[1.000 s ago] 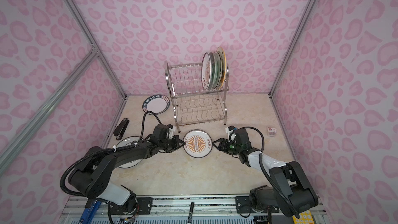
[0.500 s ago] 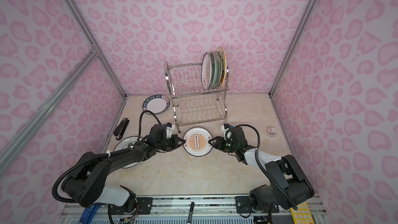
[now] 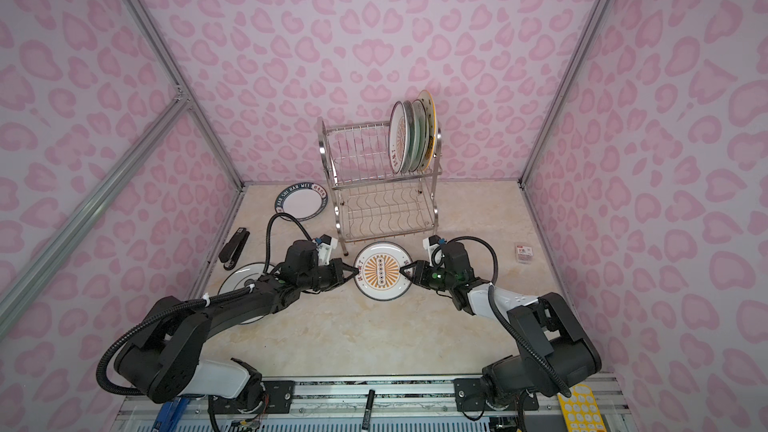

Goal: Load the plates into the dish rack
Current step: 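Hold the tilted sunburst plate with the left gripper while the right gripper approaches, then close the right gripper on the sunburst plate rim and open the left gripper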

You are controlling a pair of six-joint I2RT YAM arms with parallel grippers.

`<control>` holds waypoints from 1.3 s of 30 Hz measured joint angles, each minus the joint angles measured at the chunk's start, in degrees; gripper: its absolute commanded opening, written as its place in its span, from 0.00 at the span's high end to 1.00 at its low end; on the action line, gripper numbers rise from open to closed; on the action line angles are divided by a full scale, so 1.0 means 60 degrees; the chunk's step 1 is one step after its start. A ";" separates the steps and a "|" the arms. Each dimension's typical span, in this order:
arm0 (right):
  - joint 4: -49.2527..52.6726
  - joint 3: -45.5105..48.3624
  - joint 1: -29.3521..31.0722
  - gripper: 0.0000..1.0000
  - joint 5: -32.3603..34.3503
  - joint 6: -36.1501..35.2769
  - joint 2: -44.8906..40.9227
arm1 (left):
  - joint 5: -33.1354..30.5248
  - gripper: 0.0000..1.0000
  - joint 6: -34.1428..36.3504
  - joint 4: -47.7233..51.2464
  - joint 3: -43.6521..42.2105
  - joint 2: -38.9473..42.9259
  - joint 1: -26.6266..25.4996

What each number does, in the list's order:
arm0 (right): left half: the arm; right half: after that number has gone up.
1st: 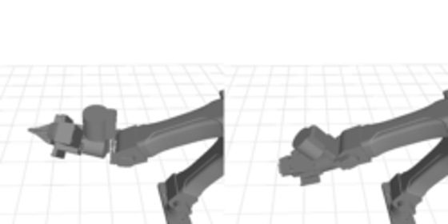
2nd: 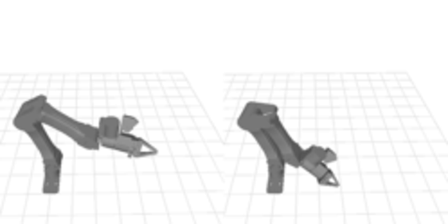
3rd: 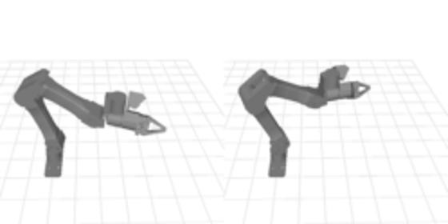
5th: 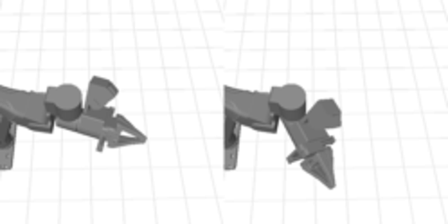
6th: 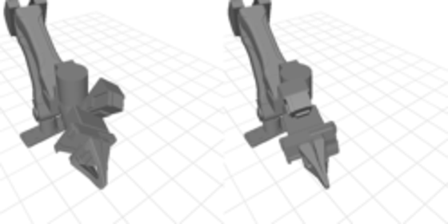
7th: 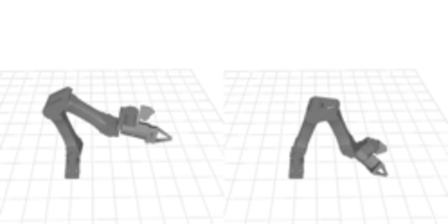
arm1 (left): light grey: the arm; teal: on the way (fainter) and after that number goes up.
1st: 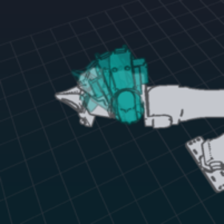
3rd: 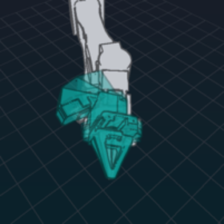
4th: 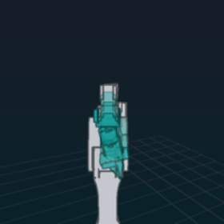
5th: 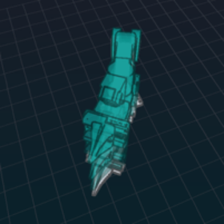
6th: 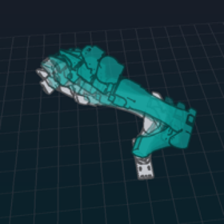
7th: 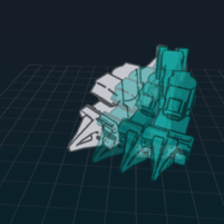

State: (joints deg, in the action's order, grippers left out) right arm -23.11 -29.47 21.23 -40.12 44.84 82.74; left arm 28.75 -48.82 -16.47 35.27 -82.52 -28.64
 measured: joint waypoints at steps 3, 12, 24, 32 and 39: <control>-0.0055 0.0000 0.0011 0.72 -0.0007 0.0106 0.0087 | 0.0000 0.97 0.0000 0.0015 -0.0015 0.0022 -0.0004; -0.0393 -0.0047 0.0084 0.84 -0.0066 0.0353 0.0299 | 0.0062 0.97 -0.0004 -0.0055 -0.0015 0.0025 -0.0004; -0.0801 -0.0113 0.0066 1.00 -0.0350 0.0703 0.0302 | -0.0200 0.95 0.0040 0.0229 -0.0011 0.0062 0.0040; -0.0710 -0.0193 0.0087 1.00 -0.0375 0.0557 0.0280 | -0.0244 0.73 0.0171 0.0448 0.0000 0.0098 0.0004; 0.0036 -0.0306 -0.0328 1.00 0.0244 0.0095 -0.0087 | -0.0299 0.68 0.0452 0.0699 0.0087 0.0353 -0.0022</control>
State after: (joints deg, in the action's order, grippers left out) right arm -22.90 -31.31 19.27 -38.65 45.41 82.21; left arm 26.96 -46.11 -12.27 35.79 -80.40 -28.77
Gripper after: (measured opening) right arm 0.060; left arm 0.307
